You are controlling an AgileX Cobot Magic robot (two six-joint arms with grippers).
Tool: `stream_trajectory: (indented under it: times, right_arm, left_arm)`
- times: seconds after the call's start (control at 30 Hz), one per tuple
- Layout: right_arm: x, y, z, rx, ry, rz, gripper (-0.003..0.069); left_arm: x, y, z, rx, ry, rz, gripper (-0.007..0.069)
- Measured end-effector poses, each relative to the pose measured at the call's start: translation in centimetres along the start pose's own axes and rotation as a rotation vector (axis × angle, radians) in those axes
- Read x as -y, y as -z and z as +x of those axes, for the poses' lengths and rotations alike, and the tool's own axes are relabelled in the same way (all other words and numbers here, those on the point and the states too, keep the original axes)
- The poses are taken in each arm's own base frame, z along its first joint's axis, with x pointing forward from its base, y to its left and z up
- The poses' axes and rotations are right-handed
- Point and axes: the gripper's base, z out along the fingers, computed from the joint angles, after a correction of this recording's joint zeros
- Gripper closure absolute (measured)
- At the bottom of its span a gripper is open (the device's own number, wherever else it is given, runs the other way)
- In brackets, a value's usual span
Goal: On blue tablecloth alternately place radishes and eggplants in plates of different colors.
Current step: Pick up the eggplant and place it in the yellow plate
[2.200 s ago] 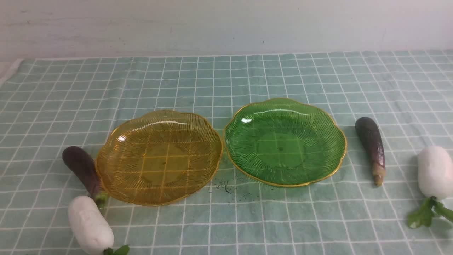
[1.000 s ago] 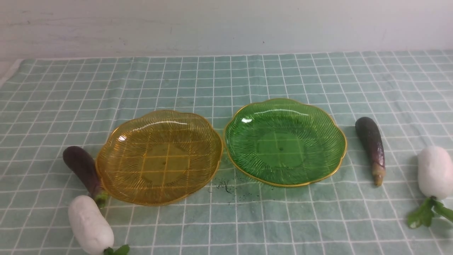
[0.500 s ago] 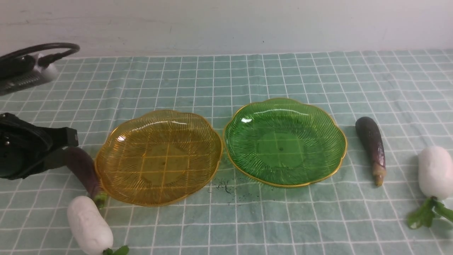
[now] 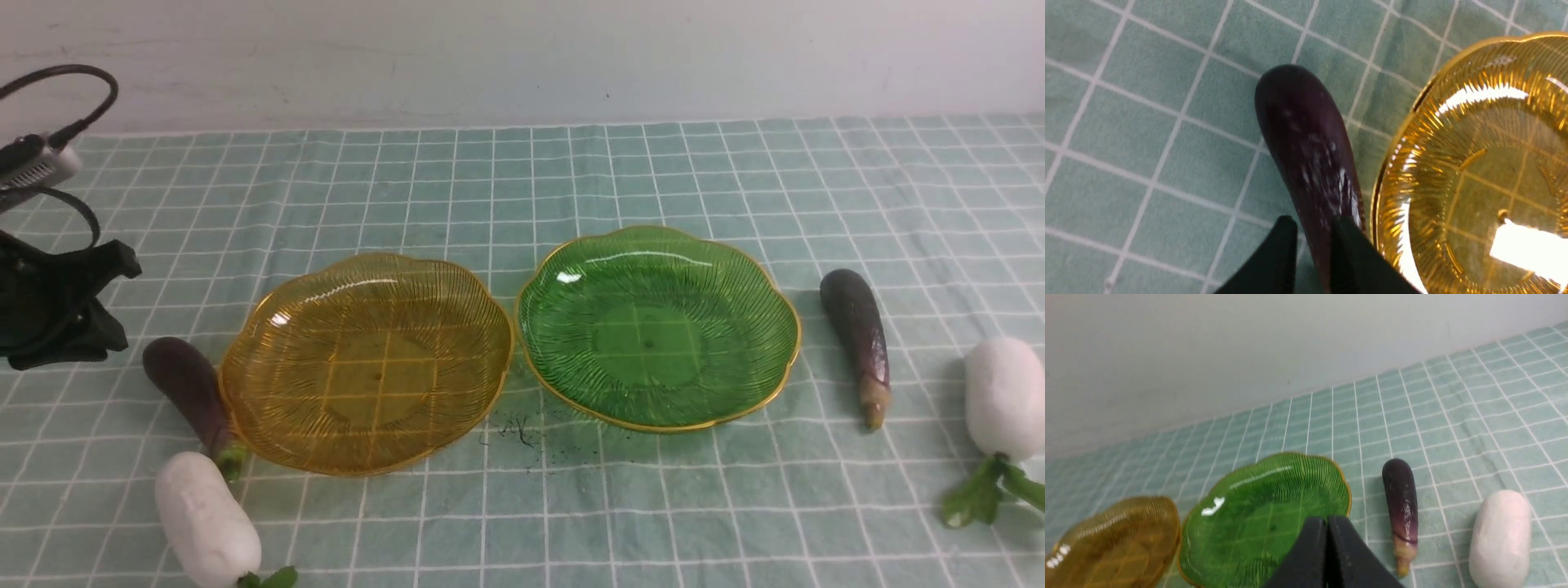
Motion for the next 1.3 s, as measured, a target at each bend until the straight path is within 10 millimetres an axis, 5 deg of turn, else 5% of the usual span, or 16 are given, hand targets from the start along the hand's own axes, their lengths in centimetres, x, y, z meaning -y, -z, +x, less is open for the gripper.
stream_trajectory:
  times: [0.07, 0.3, 0.4, 0.53, 0.63, 0.7, 0.83, 1.03, 1.1, 1.17, 1.3]
  right_arm:
    - [-0.4, -1.2, -1.8, -0.090, 0.047, -0.006, 0.0673]
    - [-0.6, -5.4, -2.8, -0.305, 0.049, -0.046, 0.0673]
    - [-0.6, -7.1, -3.1, -0.376, 0.035, -0.069, 0.0673]
    - [-0.7, -9.3, -4.1, -0.437, 0.050, -0.085, 0.0673]
    - [-0.6, -10.7, -5.1, -0.459, 0.074, -0.078, 0.0673]
    - [-0.5, -11.0, -5.4, -0.465, 0.082, -0.073, 0.0673]
    - [-0.3, -12.7, -6.8, -0.500, 0.062, -0.036, 0.0673]
    - [0.8, -16.1, -7.8, -0.543, 0.051, 0.047, 0.0673]
    - [1.4, -18.2, -7.6, -0.569, 0.059, 0.076, 0.0673]
    - [1.7, -19.1, -7.4, -0.586, 0.060, 0.083, 0.0671]
    - [2.8, -23.3, -6.4, -0.641, 0.053, 0.100, 0.0629]
  left_arm:
    - [-0.2, -1.4, -0.5, -0.025, 0.008, -0.004, 0.0389]
    - [-1.0, -6.1, -1.4, -0.073, 0.069, 0.001, 0.0051]
    - [-1.4, -7.7, -1.4, -0.079, 0.096, -0.001, 0.0008]
    - [-1.9, -9.7, -1.2, -0.094, 0.116, 0.007, 0.0025]
    - [-2.0, -9.9, -1.4, -0.086, 0.121, 0.005, 0.0176]
    - [-2.1, -9.9, -1.4, -0.085, 0.126, 0.003, 0.0211]
    - [-2.6, -8.6, -2.3, -0.072, 0.098, -0.017, 0.0209]
    - [-0.9, -1.2, -6.3, 0.141, 0.059, 0.041, 0.0209]
    - [2.0, 2.6, -6.9, 0.202, 0.015, 0.140, 0.0209]
    - [3.4, 3.5, -6.7, 0.207, -0.013, 0.186, 0.0209]
    - [9.8, 4.0, -4.5, 0.159, -0.166, 0.357, 0.0209]
